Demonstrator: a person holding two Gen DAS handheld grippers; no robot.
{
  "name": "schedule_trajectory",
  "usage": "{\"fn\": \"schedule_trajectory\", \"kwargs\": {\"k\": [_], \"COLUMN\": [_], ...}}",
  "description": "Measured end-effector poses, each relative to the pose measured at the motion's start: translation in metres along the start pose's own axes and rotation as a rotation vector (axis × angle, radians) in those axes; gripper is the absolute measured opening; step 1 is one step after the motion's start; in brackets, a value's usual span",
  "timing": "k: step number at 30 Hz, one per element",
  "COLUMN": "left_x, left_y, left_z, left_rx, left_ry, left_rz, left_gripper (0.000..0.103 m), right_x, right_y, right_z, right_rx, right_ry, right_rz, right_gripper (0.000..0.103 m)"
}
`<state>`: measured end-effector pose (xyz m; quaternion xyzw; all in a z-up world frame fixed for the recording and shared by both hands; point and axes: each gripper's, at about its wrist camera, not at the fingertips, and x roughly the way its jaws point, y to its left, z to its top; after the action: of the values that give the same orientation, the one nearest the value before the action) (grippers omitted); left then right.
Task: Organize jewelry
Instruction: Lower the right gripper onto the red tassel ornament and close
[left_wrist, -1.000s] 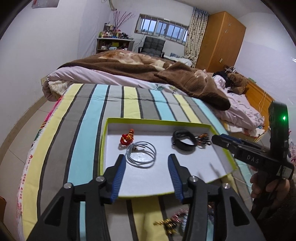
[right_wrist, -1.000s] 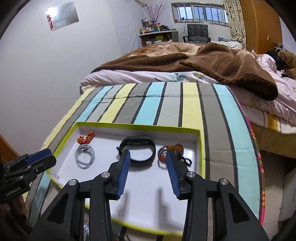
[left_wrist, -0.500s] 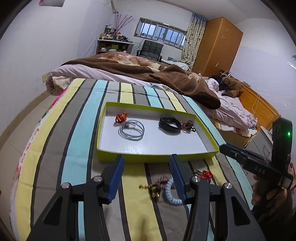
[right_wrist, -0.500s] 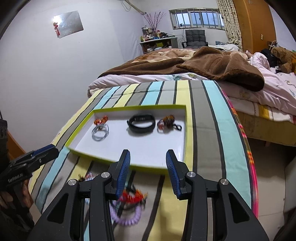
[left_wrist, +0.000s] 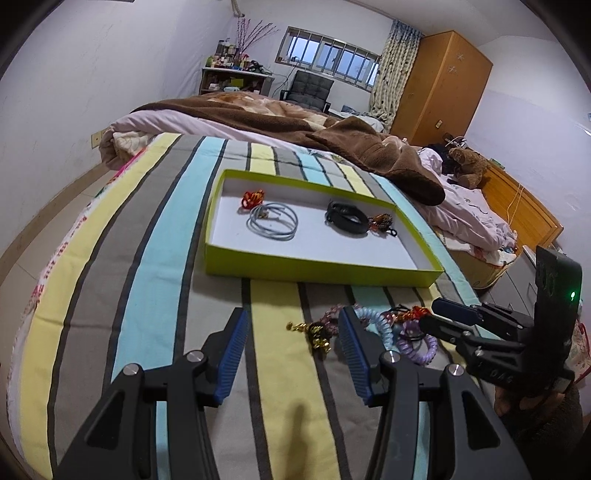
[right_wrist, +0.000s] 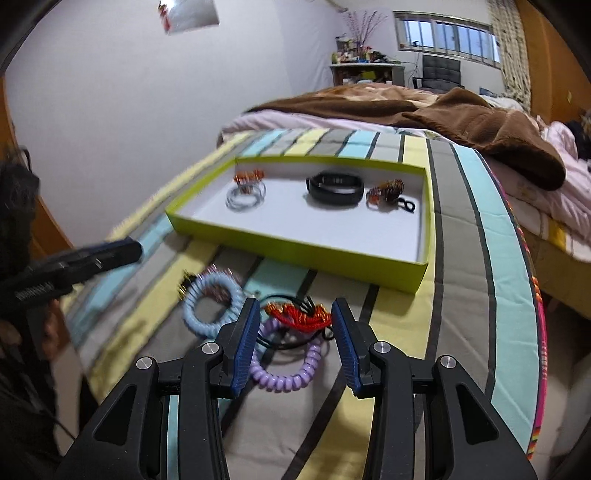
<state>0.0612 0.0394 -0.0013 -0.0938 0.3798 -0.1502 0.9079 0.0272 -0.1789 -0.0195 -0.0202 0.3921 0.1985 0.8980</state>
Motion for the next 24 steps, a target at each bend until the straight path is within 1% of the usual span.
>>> {"fn": "schedule_trajectory", "kwargs": {"k": [2,8,12,17,20,22,24], "left_x": [0.0,0.003,0.005,0.009,0.011,0.013,0.016], "left_y": [0.002,0.005,0.005,0.005,0.005,0.005,0.003], "left_z": [-0.002,-0.005,-0.005,-0.006,-0.006,-0.007,-0.008], "left_rx": [-0.004,-0.01,-0.012,-0.012,-0.008,-0.005,0.0], "left_ry": [0.004,0.014,0.019,0.032,0.038,0.047,0.057], "left_rz": [0.0,0.001,-0.001,-0.007,-0.011,-0.017,-0.018], "left_gripper": [0.053,0.053,0.053,0.053,0.053,0.053,0.053], "right_x": [0.007,0.01,0.008,0.015,0.016,0.016,0.015], "right_y": [0.005,0.012,0.016,0.02,0.02,0.021,0.021], "right_z": [-0.003,-0.003,-0.001,-0.001,-0.001,-0.001,0.0], "right_rx": [-0.026,-0.074,-0.101,-0.119,-0.116,-0.12,-0.127], "right_ry": [0.02,0.018,0.001,0.021,0.015,0.014,0.011], "right_rz": [-0.02,-0.067,-0.078,-0.084,-0.094,-0.108,-0.121], "right_gripper": [0.041,0.041,0.041,0.041,0.041,0.027,0.017]}}
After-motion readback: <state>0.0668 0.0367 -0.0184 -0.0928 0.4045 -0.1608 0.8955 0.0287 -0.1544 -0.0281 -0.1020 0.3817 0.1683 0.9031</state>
